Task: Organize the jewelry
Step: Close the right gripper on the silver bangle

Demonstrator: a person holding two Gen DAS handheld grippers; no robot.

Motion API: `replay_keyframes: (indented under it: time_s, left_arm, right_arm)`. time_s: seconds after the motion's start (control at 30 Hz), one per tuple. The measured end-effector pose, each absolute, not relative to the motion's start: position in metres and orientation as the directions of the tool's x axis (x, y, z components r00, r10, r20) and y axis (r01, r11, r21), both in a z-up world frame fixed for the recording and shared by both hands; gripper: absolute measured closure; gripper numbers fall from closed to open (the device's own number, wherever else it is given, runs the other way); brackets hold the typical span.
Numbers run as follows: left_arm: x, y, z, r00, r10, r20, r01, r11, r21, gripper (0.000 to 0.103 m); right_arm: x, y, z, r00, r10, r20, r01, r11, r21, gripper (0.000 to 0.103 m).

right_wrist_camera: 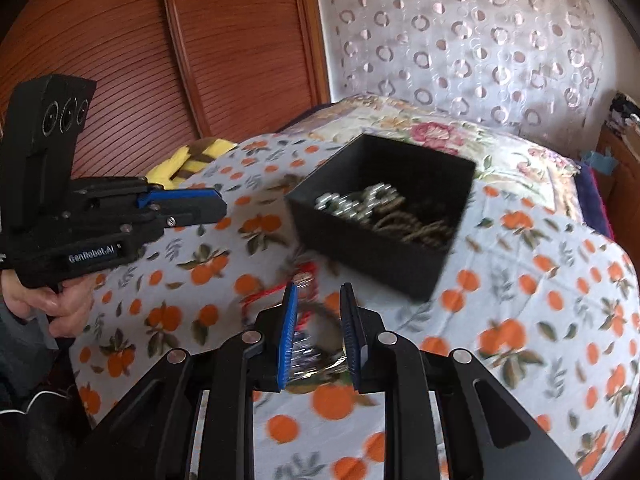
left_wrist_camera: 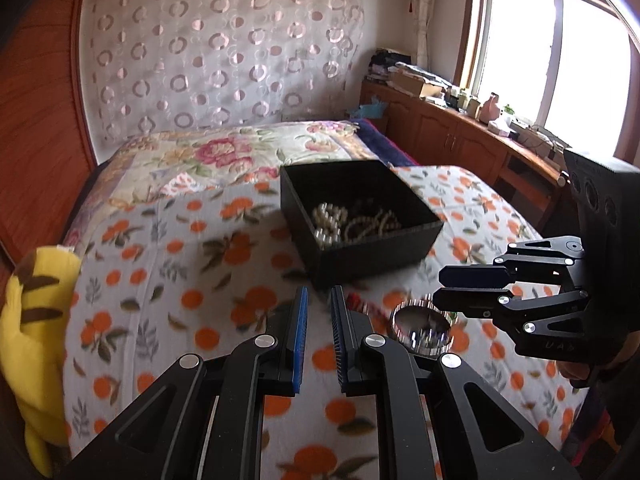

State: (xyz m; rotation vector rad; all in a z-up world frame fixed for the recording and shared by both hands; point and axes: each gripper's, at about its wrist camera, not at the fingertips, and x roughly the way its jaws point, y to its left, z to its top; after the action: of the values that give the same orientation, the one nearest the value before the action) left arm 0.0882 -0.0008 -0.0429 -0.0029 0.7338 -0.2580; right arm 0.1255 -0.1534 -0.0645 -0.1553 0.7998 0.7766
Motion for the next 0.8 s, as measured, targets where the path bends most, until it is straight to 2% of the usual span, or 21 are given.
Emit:
replay_keyframes:
  time_s: [0.27, 0.53, 0.6, 0.8]
  left_arm:
    - [0.062, 0.014, -0.049, 0.714, -0.222, -0.664, 0.215, 0.972, -0.094, 0.092]
    - [0.051, 0.018, -0.054, 0.708, -0.227, -0.668, 0.213, 0.971, -0.105, 0.092]
    - [0.052, 0.018, -0.056, 0.704, -0.229, -0.672, 0.213, 0.971, -0.108, 0.092]
    - [0.053, 0.014, -0.061, 0.694, -0.237, -0.679, 0.217, 0.969, -0.116, 0.092]
  right_arm:
    - [0.113, -0.129, -0.074, 0.394, 0.559, -0.73, -0.689, 0.705, 0.169, 0.079]
    - [0.116, -0.117, -0.088, 0.39, 0.498, -0.774, -0.684, 0.72, 0.119, 0.08]
    - [0.115, -0.115, -0.087, 0.393, 0.503, -0.77, -0.691, 0.714, 0.114, 0.096]
    - [0.106, -0.119, -0.076, 0.413, 0.532, -0.74, -0.708, 0.698, 0.106, 0.097]
